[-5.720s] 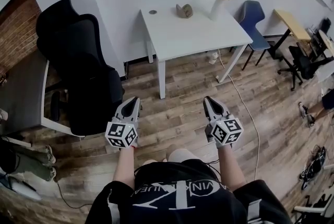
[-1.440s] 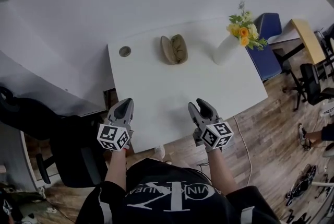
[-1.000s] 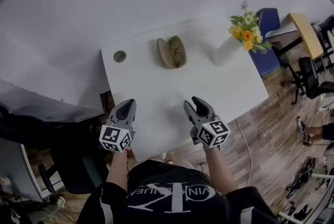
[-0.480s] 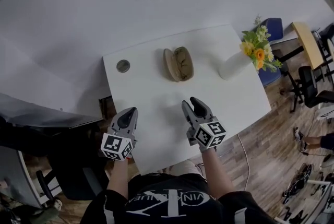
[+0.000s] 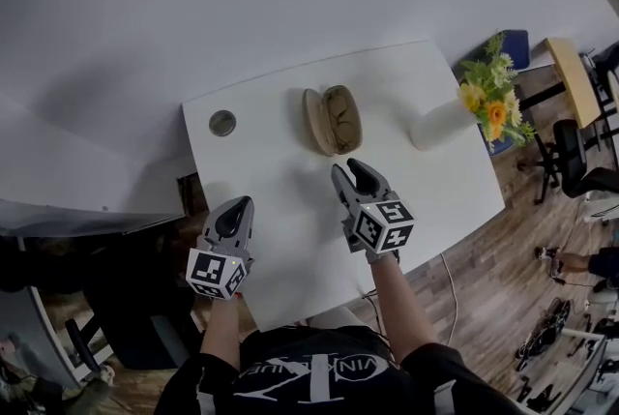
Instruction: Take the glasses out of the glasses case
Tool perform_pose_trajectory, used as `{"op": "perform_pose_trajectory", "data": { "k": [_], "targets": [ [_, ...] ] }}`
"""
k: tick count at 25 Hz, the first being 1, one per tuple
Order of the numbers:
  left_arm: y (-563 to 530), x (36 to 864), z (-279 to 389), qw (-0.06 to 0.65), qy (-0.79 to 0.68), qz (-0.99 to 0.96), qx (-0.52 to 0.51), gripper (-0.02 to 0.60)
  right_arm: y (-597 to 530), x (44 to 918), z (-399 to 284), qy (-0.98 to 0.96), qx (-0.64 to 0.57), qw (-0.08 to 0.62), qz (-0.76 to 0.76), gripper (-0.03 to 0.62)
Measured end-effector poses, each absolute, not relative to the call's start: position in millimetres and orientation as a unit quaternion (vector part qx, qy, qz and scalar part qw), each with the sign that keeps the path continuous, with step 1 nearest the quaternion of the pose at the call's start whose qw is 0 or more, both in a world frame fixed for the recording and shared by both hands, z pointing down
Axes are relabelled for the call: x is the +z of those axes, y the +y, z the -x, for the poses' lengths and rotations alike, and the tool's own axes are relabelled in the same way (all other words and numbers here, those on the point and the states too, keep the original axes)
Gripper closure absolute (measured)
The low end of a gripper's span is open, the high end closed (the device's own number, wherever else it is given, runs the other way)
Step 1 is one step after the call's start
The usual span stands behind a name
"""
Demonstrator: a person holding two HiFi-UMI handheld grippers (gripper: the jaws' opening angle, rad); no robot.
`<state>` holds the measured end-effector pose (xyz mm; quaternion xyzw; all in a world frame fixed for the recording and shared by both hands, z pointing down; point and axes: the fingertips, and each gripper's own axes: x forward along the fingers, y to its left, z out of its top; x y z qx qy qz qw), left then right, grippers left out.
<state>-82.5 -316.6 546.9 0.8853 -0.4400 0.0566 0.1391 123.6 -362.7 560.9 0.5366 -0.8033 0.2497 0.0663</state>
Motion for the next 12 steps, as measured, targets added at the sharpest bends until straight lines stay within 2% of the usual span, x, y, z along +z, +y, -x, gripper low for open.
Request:
{"op": "perform_pose_trajectory", "data": {
  "k": [5, 12],
  "targets": [
    [-332, 550, 75, 0.141, -0.438, -0.886, 0.055, 0.566, -387, 565, -118, -0.804, 0.248, 0.101, -0.53, 0.441],
    [-345, 554, 69, 0.143, -0.44, -0.885, 0.057, 0.566, -422, 576, -113, -0.794, 0.229, 0.197, -0.528, 0.453]
  ]
}}
